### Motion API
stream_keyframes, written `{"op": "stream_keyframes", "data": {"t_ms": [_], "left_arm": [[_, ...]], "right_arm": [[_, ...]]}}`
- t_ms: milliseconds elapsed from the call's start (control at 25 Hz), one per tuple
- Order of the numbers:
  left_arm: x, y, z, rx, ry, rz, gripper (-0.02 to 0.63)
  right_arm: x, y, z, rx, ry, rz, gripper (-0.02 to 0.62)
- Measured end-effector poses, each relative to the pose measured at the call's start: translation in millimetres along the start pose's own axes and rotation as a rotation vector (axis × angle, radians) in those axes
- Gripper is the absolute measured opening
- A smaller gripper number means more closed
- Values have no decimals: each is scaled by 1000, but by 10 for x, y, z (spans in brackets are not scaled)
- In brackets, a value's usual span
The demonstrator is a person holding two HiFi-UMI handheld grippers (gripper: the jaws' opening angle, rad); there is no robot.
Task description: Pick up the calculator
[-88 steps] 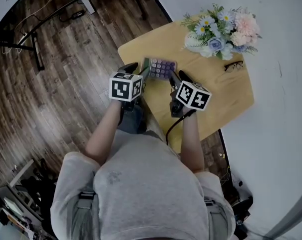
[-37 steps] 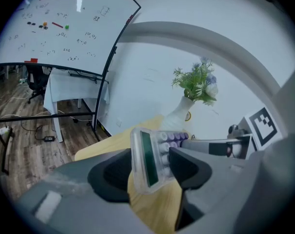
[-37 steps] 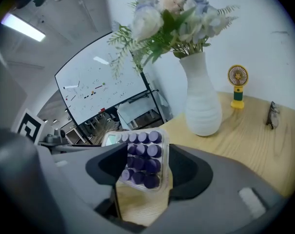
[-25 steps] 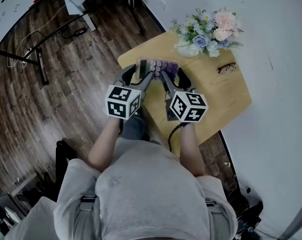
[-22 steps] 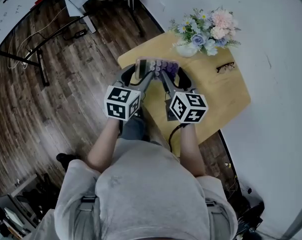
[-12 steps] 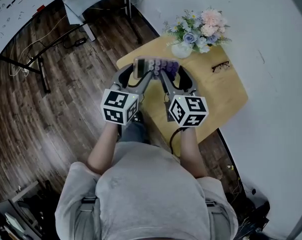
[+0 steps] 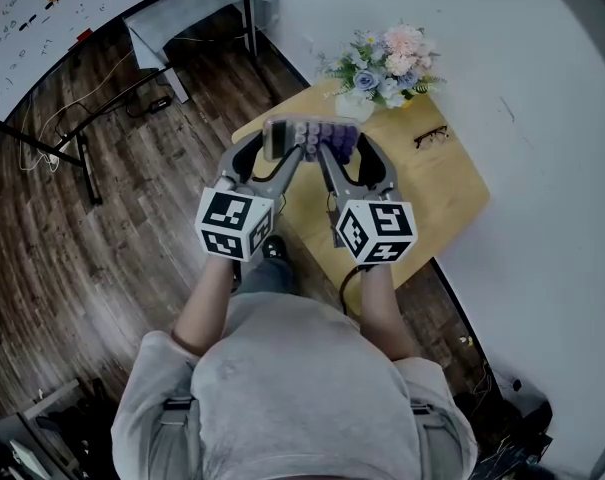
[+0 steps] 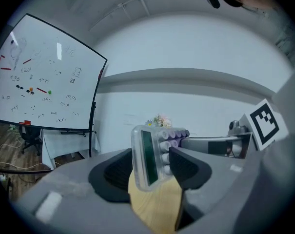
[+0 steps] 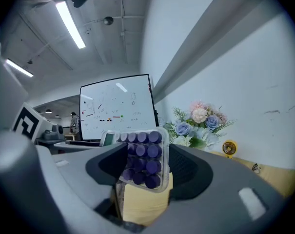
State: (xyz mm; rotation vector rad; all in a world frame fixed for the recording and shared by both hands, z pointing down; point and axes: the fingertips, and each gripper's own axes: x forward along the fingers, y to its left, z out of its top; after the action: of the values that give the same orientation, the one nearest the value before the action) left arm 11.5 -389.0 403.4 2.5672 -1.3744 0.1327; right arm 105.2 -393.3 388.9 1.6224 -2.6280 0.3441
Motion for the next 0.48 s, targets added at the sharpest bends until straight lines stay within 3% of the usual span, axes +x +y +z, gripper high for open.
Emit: {"op": "stream_keyframes", "data": {"t_ms": [480], "left_arm": [[-250,-289,366,72,-87,-33,244]], "right_arm": [[-390,134,381,-61,-121,-28,268]]}}
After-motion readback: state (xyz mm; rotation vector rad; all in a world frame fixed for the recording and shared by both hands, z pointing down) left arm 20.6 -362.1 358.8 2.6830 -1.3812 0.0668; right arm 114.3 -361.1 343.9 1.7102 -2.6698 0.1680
